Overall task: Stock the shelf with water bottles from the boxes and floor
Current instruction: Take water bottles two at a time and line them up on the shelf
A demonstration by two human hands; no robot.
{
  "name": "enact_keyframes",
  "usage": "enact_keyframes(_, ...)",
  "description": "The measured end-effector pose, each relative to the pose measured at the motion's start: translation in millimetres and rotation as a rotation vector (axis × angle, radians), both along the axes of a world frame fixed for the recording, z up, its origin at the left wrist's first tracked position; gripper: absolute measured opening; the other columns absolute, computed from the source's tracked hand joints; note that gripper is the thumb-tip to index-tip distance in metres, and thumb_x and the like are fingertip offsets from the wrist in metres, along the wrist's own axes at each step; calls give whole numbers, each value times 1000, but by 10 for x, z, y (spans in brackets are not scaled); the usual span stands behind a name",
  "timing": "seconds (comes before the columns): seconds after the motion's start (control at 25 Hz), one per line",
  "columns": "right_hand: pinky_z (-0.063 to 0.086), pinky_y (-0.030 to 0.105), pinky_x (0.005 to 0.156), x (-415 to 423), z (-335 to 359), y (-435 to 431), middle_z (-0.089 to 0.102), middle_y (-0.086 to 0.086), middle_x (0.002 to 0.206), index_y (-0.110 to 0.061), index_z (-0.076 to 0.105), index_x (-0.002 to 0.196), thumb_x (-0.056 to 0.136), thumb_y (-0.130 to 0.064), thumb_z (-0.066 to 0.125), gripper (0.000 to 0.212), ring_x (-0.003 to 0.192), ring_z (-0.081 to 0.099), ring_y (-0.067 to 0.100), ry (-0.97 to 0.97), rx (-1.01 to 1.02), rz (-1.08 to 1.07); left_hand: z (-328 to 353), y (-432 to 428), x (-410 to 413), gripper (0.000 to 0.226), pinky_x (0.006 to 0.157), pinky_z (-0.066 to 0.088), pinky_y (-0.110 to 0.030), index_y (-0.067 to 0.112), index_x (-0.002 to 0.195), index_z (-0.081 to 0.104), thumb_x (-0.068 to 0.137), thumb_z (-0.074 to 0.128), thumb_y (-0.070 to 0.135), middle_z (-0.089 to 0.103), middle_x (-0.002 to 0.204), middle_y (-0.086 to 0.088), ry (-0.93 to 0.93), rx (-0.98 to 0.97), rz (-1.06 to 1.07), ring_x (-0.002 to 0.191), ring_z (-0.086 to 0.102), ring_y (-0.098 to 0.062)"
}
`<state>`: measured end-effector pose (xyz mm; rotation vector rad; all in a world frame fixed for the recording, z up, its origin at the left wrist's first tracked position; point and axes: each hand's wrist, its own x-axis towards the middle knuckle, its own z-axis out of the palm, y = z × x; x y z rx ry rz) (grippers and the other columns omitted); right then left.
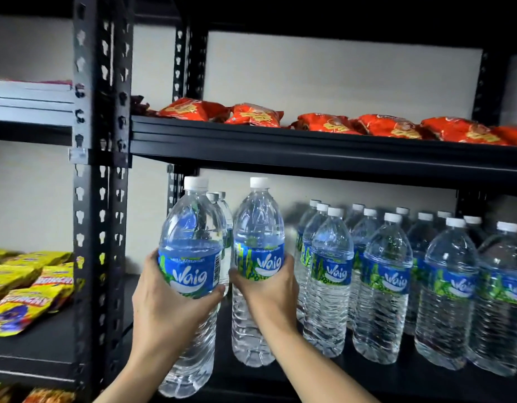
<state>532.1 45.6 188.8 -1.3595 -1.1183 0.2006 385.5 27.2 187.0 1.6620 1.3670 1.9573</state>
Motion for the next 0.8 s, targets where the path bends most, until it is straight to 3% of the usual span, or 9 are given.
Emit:
enact_keyframes(0.16, 39, 26, 79, 129, 48, 230, 45, -9, 99, -30, 39, 119, 65, -43, 85, 72, 91, 46, 12, 63, -13, -36, 36, 34, 9, 84, 78, 42, -32, 23, 115, 47, 47, 95, 33, 59, 95, 6, -6, -20, -20, 92, 57, -18)
enact_keyframes(0.28, 38, 24, 77, 207, -27, 367, 51, -7, 102, -23, 42, 125, 65, -41, 86, 76, 94, 52, 17, 69, -26, -49, 75, 95, 8, 87, 81, 47, -35, 25, 118, 45, 47, 95, 35, 62, 100, 3, 32, -8, -15, 95, 60, -19)
enact_keyframes(0.52, 42, 24, 79, 239, -333, 493, 52, -12, 91, -20, 43, 116, 64, -35, 90, 72, 89, 57, 18, 51, 30, -50, 120, 285, 89, 84, 87, 51, -39, 29, 115, 42, 49, 93, 36, 61, 102, 3, 43, -2, -22, 98, 60, -21)
enact_keyframes(0.64, 44, 24, 84, 270, -386, 539, 55, -6, 101, -15, 38, 124, 63, -44, 90, 85, 94, 57, 17, 26, 33, -15, 114, 385, 130, 84, 88, 50, -39, 26, 116, 43, 49, 93, 38, 62, 105, 3, 46, -4, -17, 100, 60, -21)
enact_keyframes(0.8, 31, 12, 85, 342, -510, 558, 48, -4, 115, -16, 31, 136, 66, -40, 89, 94, 109, 50, 17, -38, -20, 52, 119, 464, 155, 83, 88, 49, -39, 26, 115, 43, 50, 93, 38, 62, 105, 2, 42, -2, -14, 102, 59, -22)
